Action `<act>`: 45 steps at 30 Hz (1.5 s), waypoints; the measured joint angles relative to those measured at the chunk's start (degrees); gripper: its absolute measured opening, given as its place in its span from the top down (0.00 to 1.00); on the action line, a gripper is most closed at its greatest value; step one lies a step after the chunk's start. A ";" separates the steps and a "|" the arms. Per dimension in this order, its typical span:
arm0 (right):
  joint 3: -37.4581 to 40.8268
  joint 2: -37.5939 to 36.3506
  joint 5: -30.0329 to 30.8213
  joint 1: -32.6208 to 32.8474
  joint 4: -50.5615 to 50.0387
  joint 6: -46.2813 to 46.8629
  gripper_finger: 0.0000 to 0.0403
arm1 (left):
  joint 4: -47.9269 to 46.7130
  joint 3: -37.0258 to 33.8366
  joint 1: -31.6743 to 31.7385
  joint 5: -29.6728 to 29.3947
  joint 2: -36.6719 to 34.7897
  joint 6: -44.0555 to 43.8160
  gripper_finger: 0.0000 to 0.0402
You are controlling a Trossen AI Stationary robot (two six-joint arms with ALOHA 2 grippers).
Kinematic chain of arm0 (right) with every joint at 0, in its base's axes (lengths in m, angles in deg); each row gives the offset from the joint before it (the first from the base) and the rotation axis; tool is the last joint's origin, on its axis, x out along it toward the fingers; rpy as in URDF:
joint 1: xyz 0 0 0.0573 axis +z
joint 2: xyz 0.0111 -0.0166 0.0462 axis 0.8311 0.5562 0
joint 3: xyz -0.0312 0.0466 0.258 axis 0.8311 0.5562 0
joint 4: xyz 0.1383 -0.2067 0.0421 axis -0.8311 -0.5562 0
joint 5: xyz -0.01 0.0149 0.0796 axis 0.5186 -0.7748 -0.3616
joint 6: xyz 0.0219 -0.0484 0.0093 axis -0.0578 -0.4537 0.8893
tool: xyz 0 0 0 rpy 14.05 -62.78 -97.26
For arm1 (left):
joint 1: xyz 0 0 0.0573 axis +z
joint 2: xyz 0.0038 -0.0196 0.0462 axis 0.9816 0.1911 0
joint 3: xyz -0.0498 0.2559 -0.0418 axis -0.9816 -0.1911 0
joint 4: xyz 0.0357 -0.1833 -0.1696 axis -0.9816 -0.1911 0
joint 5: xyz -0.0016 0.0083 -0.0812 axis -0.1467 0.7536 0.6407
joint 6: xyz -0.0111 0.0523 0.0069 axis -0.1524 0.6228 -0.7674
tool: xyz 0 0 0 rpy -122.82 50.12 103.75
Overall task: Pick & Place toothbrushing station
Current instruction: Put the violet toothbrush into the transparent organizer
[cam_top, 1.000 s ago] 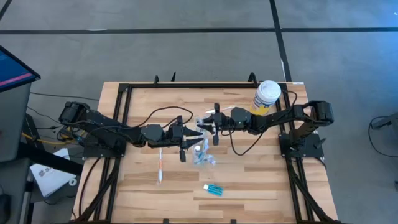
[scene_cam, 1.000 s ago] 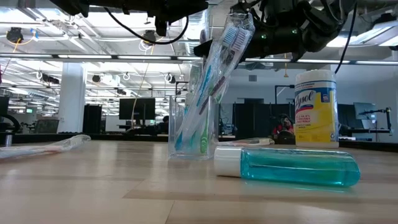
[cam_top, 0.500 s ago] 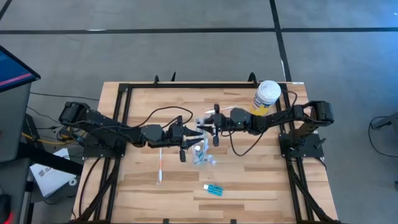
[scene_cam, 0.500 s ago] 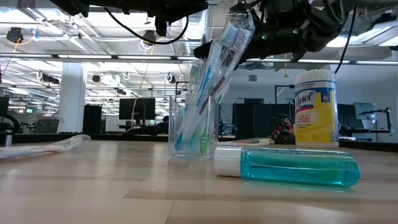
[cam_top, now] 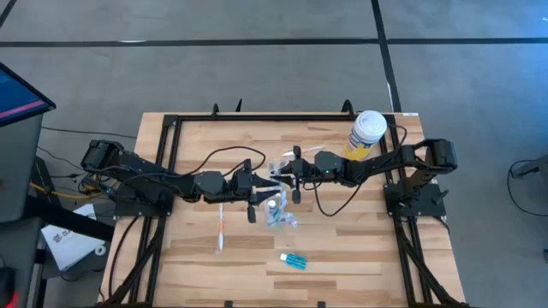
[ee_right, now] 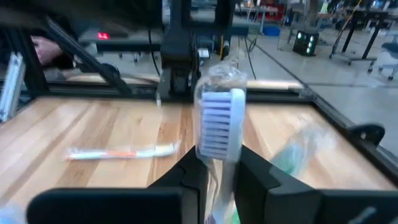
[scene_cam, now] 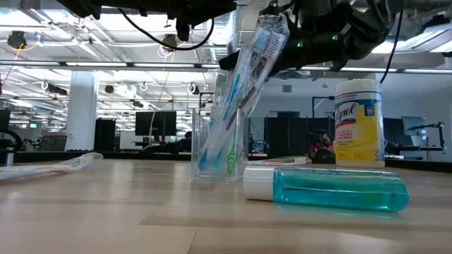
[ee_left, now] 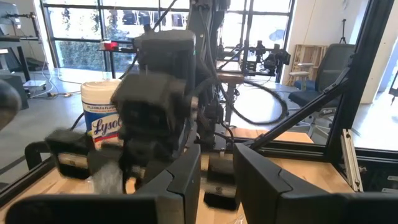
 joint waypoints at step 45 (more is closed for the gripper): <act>1.08 4.22 -0.13 -0.48 2.32 -0.32 0.69 | -0.02 -0.02 0.02 0.00 -0.02 0.00 0.78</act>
